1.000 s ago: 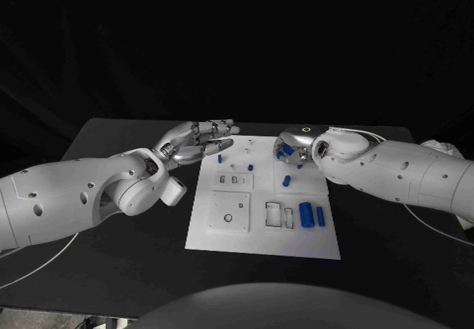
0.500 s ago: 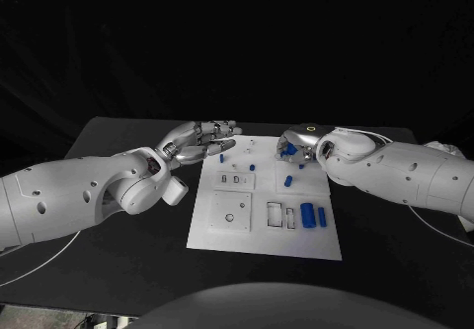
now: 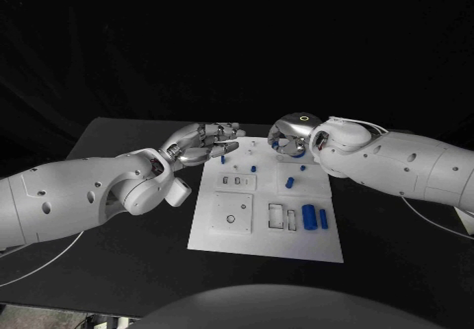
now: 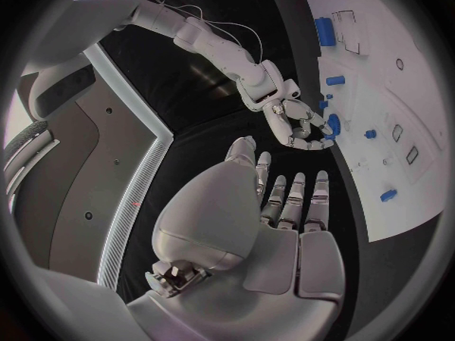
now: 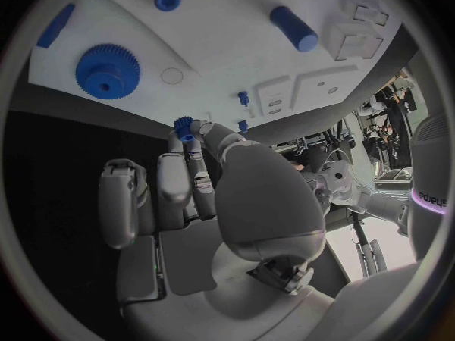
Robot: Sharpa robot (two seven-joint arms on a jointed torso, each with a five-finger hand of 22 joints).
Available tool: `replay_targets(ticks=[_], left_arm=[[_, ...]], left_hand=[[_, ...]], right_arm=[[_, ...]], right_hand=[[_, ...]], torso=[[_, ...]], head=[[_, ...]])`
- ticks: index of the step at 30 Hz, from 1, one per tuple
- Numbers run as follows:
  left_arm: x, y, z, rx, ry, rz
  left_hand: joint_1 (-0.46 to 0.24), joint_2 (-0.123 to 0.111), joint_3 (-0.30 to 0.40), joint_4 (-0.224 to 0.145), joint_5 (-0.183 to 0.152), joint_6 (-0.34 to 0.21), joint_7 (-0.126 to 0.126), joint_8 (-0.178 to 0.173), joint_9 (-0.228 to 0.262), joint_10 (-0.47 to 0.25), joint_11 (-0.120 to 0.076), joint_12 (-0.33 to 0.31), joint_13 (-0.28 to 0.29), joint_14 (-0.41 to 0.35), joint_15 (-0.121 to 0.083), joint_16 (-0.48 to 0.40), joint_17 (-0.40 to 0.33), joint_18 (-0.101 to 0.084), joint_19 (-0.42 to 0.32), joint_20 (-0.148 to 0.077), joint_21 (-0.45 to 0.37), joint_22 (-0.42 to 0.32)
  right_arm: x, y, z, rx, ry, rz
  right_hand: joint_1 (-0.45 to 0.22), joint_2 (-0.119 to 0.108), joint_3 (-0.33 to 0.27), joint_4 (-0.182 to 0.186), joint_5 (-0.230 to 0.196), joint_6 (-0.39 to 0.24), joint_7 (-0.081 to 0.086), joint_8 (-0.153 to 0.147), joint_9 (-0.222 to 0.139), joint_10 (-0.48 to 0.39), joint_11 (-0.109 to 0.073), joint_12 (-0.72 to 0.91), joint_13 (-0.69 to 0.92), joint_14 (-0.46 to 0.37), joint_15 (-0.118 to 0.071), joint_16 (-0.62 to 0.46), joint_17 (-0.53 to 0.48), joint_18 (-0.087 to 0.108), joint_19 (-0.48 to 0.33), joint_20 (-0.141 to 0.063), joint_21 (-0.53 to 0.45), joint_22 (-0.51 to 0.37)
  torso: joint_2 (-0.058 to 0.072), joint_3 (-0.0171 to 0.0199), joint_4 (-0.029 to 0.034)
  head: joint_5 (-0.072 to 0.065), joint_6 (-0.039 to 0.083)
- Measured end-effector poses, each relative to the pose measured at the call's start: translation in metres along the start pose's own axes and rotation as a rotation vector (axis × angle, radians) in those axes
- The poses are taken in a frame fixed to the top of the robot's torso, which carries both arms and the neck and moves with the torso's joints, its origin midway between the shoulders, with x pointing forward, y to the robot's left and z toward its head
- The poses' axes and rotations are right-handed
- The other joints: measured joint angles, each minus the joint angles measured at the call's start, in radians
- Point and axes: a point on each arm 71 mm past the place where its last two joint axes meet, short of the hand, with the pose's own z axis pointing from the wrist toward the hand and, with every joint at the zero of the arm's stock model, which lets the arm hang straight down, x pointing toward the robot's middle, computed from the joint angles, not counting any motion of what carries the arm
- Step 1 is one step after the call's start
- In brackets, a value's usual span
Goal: Assemble the parts on the task board
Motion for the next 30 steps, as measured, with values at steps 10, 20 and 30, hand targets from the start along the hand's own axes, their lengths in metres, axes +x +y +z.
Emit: replay_targets(ticks=[10,20,30], left_arm=[[0.004,-0.001,0.002,0.003,0.011,0.002],[0.005,-0.003,0.002,0.006,0.015,0.004],[0.001,-0.003,0.001,0.005,0.004,0.012]], left_hand=[[0.000,0.000,0.000,0.000,0.004,0.001,-0.001,0.000,0.000,0.000,0.000,0.000,0.001,0.000,0.000,0.005,0.000,0.000,0.000,0.000,0.000,0.000],[0.000,0.000,0.000,0.000,0.004,0.001,-0.001,0.000,0.000,0.000,0.000,0.000,0.001,0.004,0.004,0.005,0.001,0.000,0.000,0.000,0.000,0.000],[0.000,0.000,0.000,0.000,0.004,0.004,0.003,0.000,0.000,0.000,0.000,0.000,0.001,0.004,0.004,0.005,0.001,0.000,0.000,0.000,0.000,0.000]], right_arm=[[-0.008,0.008,0.025,0.007,0.004,-0.013],[-0.011,0.011,0.043,0.029,0.020,-0.021],[-0.012,0.012,0.053,0.048,0.027,-0.017]], right_hand=[[0.005,-0.003,0.000,0.000,-0.004,-0.004,-0.004,-0.004,0.003,0.000,0.000,-0.004,0.000,-0.010,0.003,-0.010,-0.017,0.000,-0.011,0.003,-0.011,0.000],[0.005,-0.003,0.000,0.000,-0.013,-0.011,-0.004,-0.004,0.004,0.000,0.000,-0.012,-0.006,-0.010,0.003,-0.014,-0.021,0.000,-0.011,0.003,-0.011,0.000],[0.005,-0.003,0.000,0.000,-0.021,-0.011,-0.004,-0.008,0.006,0.000,0.000,-0.016,-0.006,-0.010,0.003,-0.014,-0.020,0.000,-0.010,0.003,-0.011,0.000]], torso=[[0.003,-0.0006,0.0089],[0.011,-0.0007,0.0264],[0.016,-0.0003,0.0300]], head=[[0.001,0.000],[-0.004,0.007],[-0.004,0.017]])
